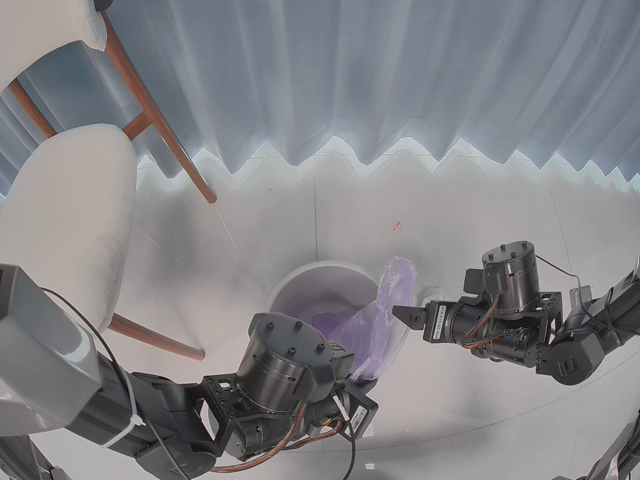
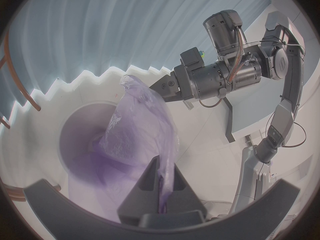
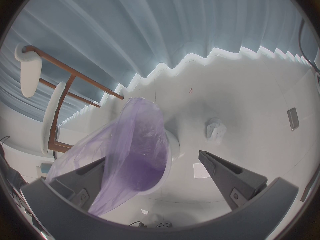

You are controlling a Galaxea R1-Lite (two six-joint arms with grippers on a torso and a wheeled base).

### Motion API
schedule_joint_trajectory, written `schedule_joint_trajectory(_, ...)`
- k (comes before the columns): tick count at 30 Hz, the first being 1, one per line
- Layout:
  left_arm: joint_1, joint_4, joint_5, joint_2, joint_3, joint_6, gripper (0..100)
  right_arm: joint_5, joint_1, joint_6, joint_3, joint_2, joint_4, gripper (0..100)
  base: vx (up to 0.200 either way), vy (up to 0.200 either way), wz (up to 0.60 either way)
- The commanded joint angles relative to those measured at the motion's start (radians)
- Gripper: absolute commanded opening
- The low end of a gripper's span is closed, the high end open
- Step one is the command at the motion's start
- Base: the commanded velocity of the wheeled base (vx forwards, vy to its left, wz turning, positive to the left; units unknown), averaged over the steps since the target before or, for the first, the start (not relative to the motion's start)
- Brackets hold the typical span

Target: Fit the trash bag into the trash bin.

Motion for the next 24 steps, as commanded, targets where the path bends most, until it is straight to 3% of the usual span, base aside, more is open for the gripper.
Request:
schedule_joint_trajectory(1,-0.001,0.004,0.002,0.001,-0.001,-0.004,0,-0.001,0.002,0.000,-0.009,0.017,0.000,100,0.000,0.000,0.00)
schedule_joint_trajectory(14,-0.007,0.007,0.033,0.001,0.002,-0.024,0,-0.002,0.011,0.006,-0.027,0.055,0.000,100,0.000,0.000,0.00)
schedule_joint_trajectory(15,-0.009,0.007,0.033,0.001,0.002,-0.024,0,-0.002,0.012,0.009,-0.021,0.055,0.002,0,0.000,0.000,0.00)
schedule_joint_trajectory(24,-0.021,0.007,0.033,0.001,0.002,-0.025,0,-0.010,0.018,0.014,-0.019,0.046,0.000,0,0.000,0.000,0.00)
